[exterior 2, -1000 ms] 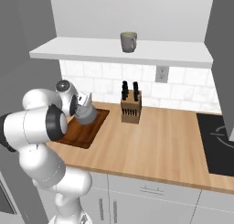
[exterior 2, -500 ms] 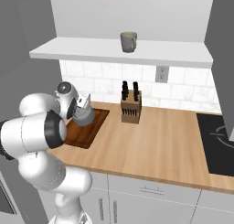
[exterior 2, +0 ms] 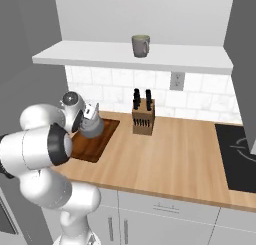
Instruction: Pick the kettle from the counter and place it on the tray. Then pick the mug from the cabinet and place it on the tray. Then close the cabinet doors.
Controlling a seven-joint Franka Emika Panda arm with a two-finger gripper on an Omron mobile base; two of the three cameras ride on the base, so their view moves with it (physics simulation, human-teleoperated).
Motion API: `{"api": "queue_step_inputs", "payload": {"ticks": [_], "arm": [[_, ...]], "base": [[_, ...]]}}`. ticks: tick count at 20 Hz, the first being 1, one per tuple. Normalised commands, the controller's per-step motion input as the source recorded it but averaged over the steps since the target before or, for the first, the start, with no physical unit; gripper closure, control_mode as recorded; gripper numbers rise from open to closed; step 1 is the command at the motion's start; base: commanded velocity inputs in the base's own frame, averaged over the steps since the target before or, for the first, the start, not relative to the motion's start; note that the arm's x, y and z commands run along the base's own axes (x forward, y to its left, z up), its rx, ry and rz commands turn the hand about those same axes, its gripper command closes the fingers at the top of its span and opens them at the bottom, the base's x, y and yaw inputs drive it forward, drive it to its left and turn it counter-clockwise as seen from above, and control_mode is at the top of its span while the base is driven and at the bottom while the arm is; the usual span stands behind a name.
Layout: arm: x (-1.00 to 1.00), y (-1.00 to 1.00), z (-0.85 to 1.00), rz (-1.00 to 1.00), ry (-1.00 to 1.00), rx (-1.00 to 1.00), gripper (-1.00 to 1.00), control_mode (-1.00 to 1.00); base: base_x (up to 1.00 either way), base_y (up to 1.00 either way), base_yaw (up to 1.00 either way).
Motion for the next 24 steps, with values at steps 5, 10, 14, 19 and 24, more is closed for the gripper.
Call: {"api": "queue_step_inputs", "payload": {"ticks": [5,10,14,19,24], "arm": [[0.27,-0.02,-0.01,0.03,-0.01,0.0,1.0,-1.0],[0.21,-0.07,-0.08,0.03,0.0,0.0,1.0,-1.0],[0.05,-0.11,-0.15,0.0,0.0,-0.02,1.0,-1.0],[0.03,-0.06,-0.2,0.0,0.0,-0.07,1.0,-1.0],[0.0,-0.01,-0.15,0.0,0.0,-0.06,-1.0,-1.0]], "base": [[0.0,0.0,0.0],[0.0,0.0,0.0],[0.0,0.0,0.0],[0.0,0.0,0.0],[0.0,0.0,0.0]]}}
